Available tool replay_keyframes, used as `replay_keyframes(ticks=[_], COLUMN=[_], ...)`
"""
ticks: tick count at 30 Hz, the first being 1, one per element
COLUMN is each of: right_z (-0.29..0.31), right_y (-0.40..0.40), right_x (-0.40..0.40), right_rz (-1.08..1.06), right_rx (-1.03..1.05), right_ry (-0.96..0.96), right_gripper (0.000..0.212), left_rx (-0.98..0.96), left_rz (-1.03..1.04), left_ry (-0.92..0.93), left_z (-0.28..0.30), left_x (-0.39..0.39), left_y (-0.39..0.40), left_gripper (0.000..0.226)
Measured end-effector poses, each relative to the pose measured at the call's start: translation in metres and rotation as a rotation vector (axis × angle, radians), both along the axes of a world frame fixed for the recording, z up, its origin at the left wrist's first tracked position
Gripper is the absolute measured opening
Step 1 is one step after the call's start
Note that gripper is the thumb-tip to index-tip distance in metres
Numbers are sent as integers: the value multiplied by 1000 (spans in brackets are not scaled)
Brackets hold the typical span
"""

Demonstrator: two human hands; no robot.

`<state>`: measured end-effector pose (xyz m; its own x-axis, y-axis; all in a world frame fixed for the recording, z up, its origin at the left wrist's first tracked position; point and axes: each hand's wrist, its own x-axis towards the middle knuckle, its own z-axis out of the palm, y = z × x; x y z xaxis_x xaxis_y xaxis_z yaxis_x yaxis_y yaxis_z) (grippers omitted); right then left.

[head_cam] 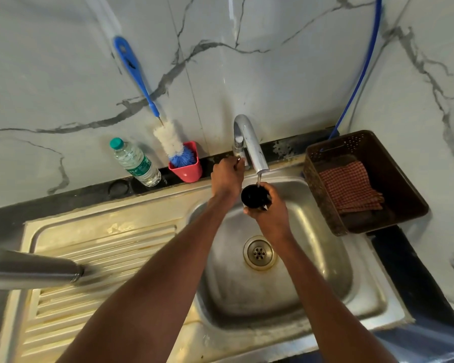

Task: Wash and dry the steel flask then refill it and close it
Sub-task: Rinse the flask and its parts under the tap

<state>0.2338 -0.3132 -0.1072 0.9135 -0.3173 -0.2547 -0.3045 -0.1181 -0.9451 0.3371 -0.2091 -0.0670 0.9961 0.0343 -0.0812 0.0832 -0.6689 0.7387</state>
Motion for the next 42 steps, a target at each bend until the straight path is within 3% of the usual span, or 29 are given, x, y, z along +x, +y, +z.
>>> replay_keyframes(ticks=[7,10,13,16,19,22,28,31,34,37,39,41,42], right_z=[-4,-10,-14,-23,-26,-21,-24,-21,-12,-6,-7,-6,-7], right_y=[-12,-18,-22,-32,-38,-35,-38,-38,-37,-28,-23,-18,-18], right_x=[7,2,1,-2,-2,1,10,14,18,28,35,36,33], right_rz=[20,77,67,212,176,272,284,298,168,25,-76,-73,-23], right_rx=[17,30,33,47,16,27,62,193,502,917,1136,1104,968], right_ry=[1,10,16,63,90,94,125,174,384,602,642,606,573], right_gripper=[72,72,73,79,82,79,80,67,41,53,59,49,44], left_rx=[35,8,4,122,288,542,780,857,918,966,1026,1080,1101], left_rz=[-18,-78,-35,-33,-79,-106,-259,-346,-346,-309,-323,-340,-341], left_ry=[19,47,78,108,75,51,367,415,413,394,384,379,374], left_z=[-2,-4,-6,-18,-30,-38,-41,-33,-32,-32,-31,-30,-31], left_x=[3,-2,-26,-61,-86,-92,-82,-71,-71,-73,-72,-69,-68], left_y=[3,7,19,48,85,120,150,152,149,137,130,124,121], left_gripper=[44,21,35,28,17,39,96,107,105,98,94,95,91])
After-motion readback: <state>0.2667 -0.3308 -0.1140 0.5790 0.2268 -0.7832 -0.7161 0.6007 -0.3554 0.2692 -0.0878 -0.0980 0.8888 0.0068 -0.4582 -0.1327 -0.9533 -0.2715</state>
